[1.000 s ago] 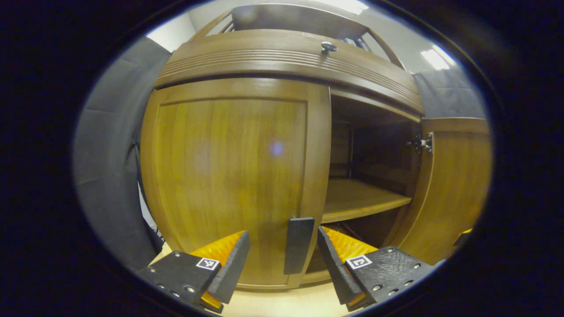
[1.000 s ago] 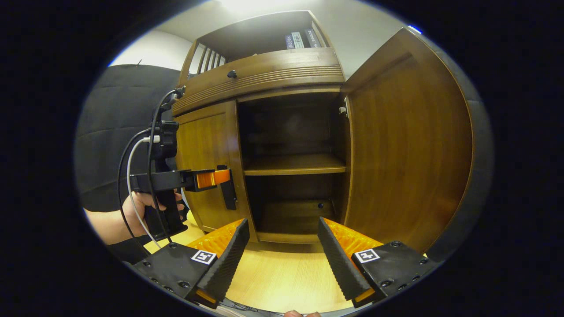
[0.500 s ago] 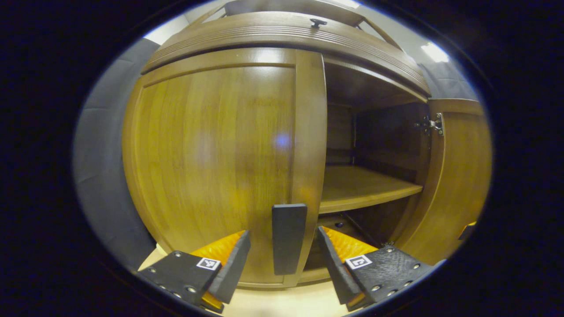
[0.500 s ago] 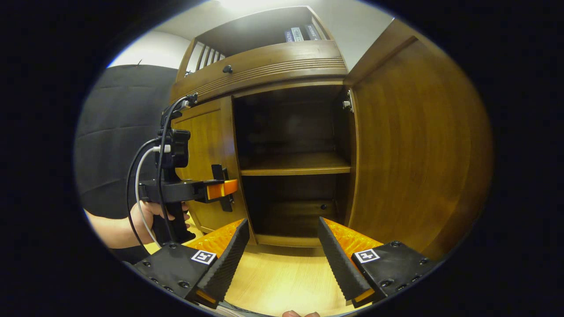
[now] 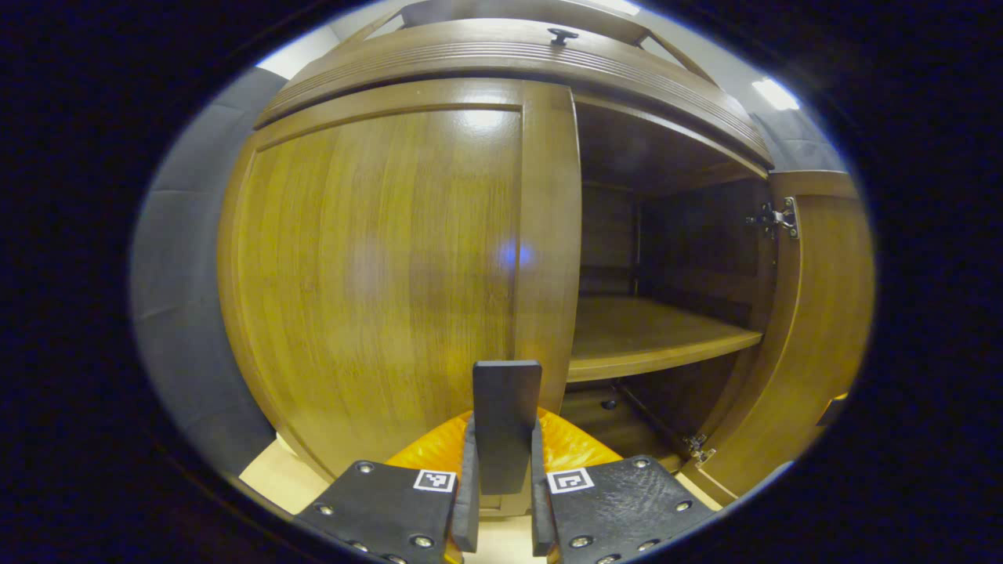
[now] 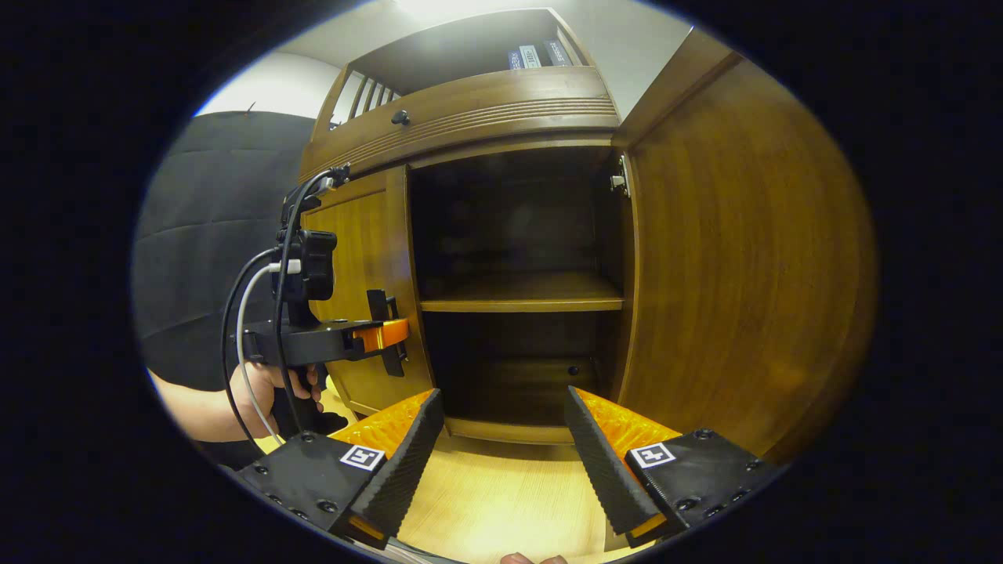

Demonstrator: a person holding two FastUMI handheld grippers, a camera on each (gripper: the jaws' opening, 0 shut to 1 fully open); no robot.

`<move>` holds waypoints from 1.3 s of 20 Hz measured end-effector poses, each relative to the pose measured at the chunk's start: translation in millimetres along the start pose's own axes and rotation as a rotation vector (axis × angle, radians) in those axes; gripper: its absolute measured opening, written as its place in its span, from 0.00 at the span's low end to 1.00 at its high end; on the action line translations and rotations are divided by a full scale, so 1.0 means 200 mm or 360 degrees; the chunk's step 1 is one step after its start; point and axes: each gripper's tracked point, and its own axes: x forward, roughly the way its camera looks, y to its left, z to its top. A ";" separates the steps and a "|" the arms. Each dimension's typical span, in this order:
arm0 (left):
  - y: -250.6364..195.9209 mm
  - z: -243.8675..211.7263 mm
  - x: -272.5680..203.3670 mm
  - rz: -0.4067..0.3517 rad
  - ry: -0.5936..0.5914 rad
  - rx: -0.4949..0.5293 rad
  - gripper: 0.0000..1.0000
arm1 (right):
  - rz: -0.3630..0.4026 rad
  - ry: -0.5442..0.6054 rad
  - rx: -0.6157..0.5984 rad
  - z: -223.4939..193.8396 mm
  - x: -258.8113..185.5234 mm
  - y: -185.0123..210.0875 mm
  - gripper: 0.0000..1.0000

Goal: Open the right door of the double-door shoe cabinet with the right hand, and open the left door with the left hand.

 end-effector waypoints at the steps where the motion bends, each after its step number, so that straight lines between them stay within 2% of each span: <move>1: 0.01 -0.01 -0.01 -0.0001 0.0002 -0.0001 0.25 | 0.0004 0.0006 0.0001 0.00 0.00 0.00 0.98; 3: 0.01 -0.03 -0.01 -0.0001 0.0010 -0.0002 0.20 | 0.0013 0.0016 0.0004 0.00 0.00 0.00 0.98; 4: 0.01 -0.02 -0.02 -0.0002 -0.0007 -0.0019 0.21 | 0.0017 0.0018 0.0005 0.01 0.00 0.00 0.98; 5: 0.01 -0.02 -0.02 -0.0008 0.0014 -0.0021 0.14 | 0.0016 0.0017 0.0006 0.01 0.00 -0.01 0.98; 6: 0.01 -0.02 -0.02 -0.0016 0.0012 -0.0032 0.13 | 0.0015 0.0013 0.0007 0.00 0.00 0.00 0.98; 17: 0.03 -0.08 -0.24 -0.0067 0.0040 -0.0042 0.14 | -0.0102 0.0028 -0.0004 -0.01 -0.02 -0.02 0.98; 22: 0.06 -0.09 -0.38 -0.0060 0.0019 -0.0041 0.14 | -0.0153 0.0043 0.0021 -0.06 -0.11 -0.03 0.98; 23: 0.07 -0.10 -0.41 -0.0059 0.0015 -0.0042 0.14 | -0.0162 0.0037 0.0018 -0.06 -0.13 -0.02 0.92; 26: 0.10 -0.10 -0.48 -0.0055 -0.0001 -0.0048 0.14 | -0.0171 0.0030 0.0010 -0.08 -0.19 0.01 0.98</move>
